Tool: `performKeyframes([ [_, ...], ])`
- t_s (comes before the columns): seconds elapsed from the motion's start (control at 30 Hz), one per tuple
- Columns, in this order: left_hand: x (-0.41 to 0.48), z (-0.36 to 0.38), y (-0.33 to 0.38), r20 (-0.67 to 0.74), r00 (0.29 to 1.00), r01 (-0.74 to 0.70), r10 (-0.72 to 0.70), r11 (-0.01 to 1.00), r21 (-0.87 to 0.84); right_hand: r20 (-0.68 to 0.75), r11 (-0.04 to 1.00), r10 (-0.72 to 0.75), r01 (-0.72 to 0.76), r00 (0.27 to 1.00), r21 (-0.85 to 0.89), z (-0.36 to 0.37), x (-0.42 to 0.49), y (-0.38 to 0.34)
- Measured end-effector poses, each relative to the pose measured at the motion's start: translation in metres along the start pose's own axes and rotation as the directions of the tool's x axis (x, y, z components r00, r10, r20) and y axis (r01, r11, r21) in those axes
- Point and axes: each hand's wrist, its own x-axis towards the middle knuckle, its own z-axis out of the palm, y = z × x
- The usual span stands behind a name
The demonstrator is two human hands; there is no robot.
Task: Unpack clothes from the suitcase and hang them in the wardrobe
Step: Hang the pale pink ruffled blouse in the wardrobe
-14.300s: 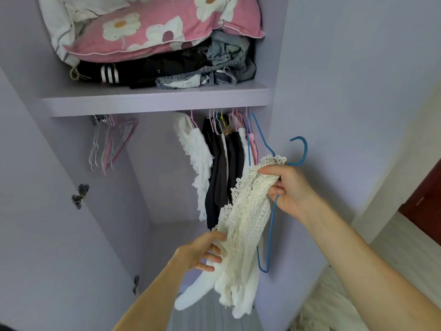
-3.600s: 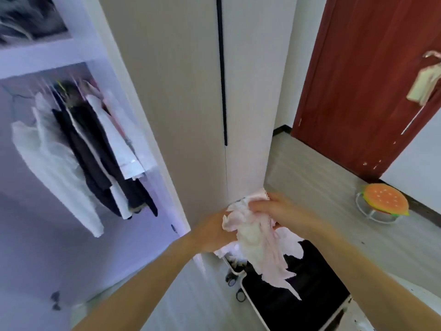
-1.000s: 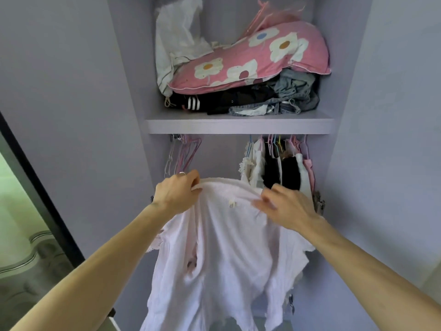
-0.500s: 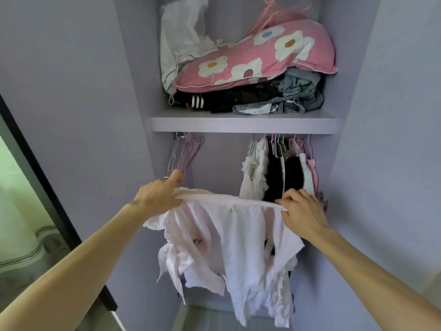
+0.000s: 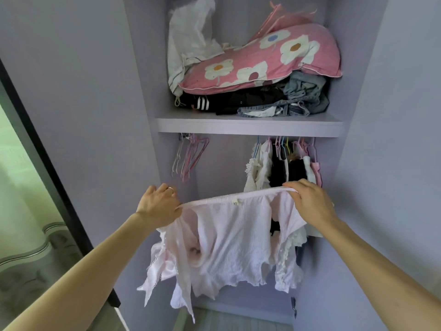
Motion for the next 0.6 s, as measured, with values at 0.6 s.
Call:
performKeyframes([
  [0.6, 0.002, -0.032, 0.033, 0.252, 0.934, 0.318, -0.254, 0.264, -0.911, 0.526, 0.881, 0.171, -0.369, 0.833, 0.297, -0.013, -0.001, -0.003],
])
